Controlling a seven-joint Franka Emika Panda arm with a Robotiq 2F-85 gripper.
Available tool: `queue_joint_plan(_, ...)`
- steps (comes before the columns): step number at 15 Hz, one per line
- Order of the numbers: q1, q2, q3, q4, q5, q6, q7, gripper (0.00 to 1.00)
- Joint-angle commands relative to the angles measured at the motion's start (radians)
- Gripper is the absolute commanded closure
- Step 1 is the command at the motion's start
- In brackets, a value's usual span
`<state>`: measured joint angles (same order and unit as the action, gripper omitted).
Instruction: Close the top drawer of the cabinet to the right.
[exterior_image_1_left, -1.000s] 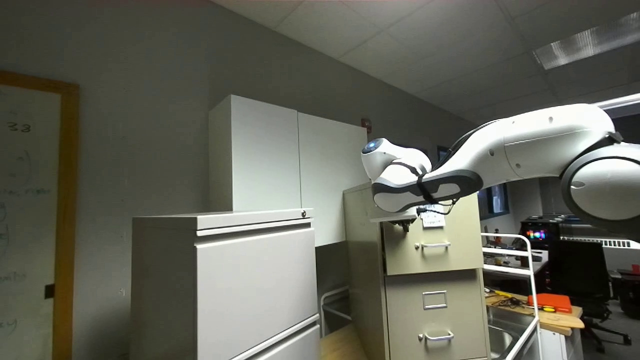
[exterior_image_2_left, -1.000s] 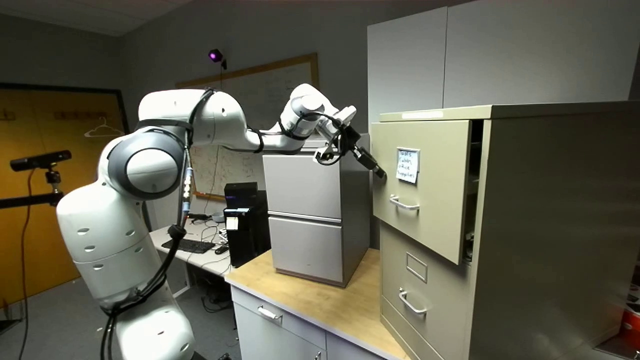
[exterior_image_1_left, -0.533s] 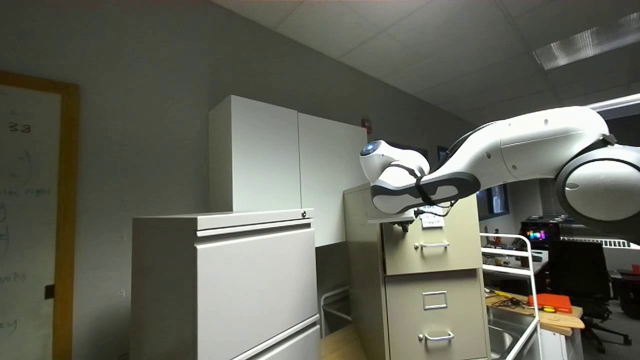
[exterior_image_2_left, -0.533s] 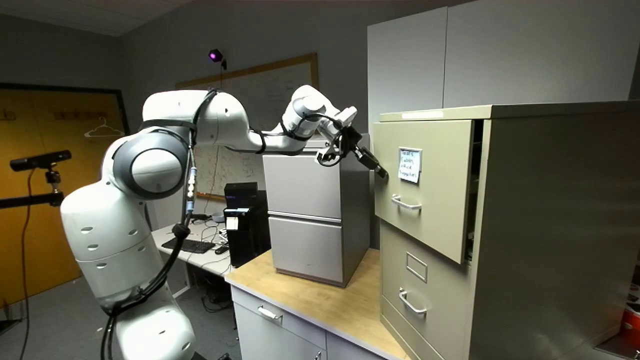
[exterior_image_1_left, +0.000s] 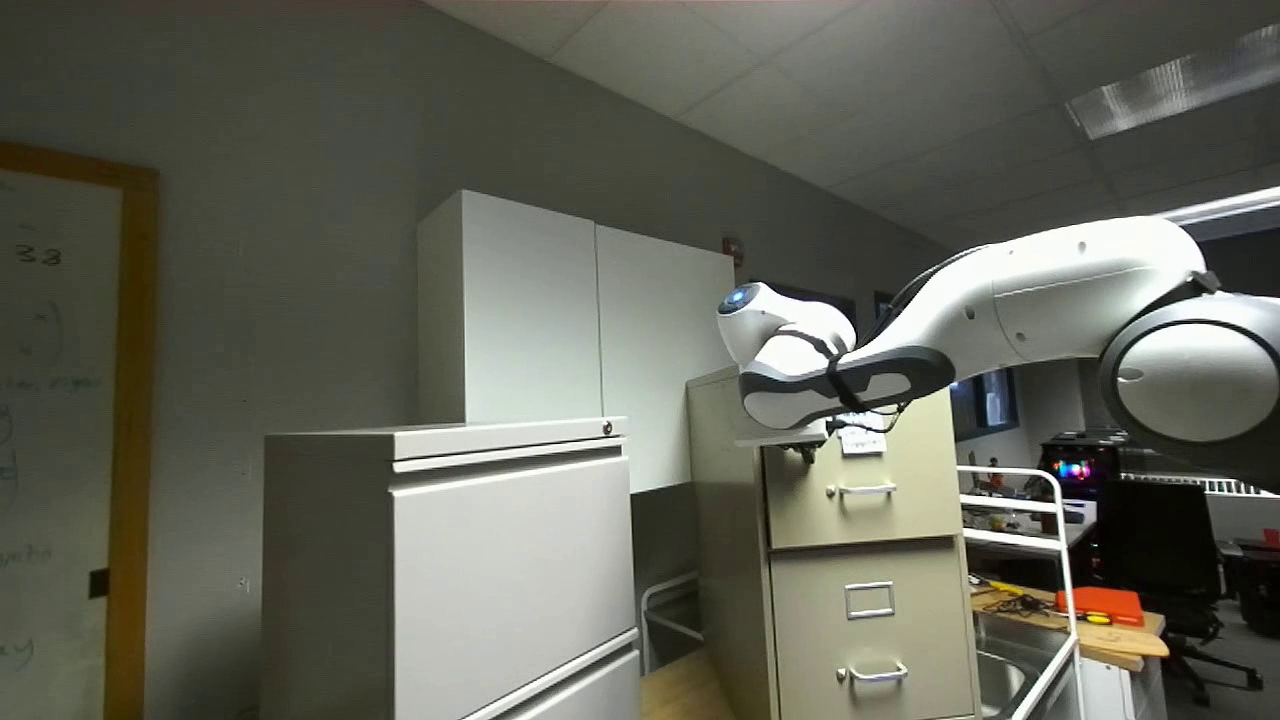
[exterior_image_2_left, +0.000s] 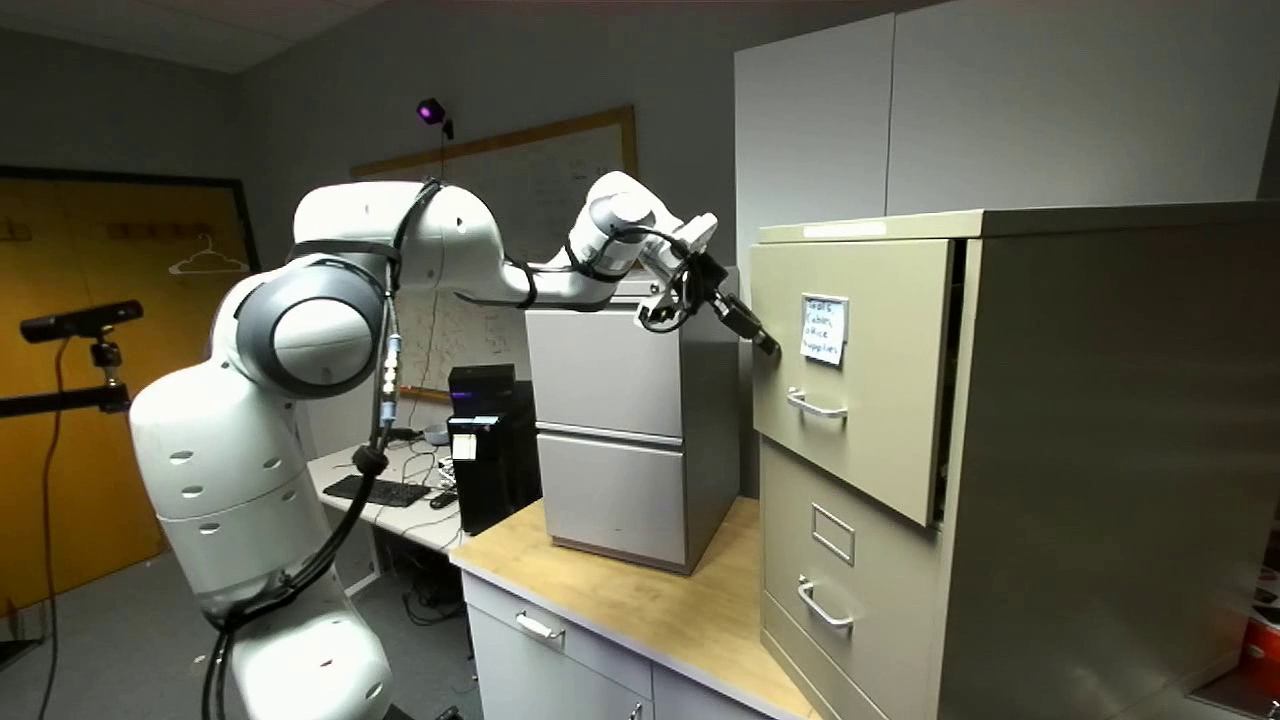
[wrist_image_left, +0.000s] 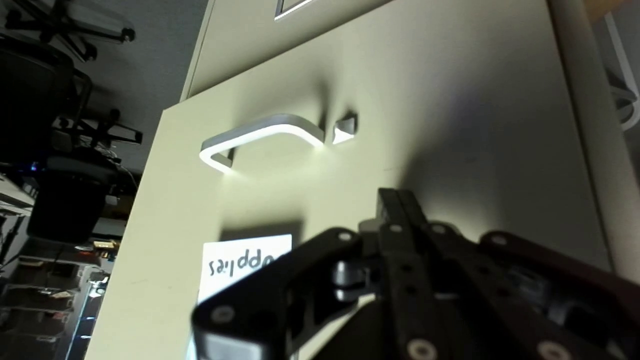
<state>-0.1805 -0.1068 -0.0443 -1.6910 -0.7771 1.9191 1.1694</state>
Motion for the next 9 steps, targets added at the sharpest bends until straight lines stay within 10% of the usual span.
queue_joint_plan(1,0.019,0.11,-0.028,0.092,0.006,0.114,-0.051,1.0)
queue_joint_plan(9,0.082,-0.097,0.037,-0.126,-0.138,0.116,-0.082,1.0)
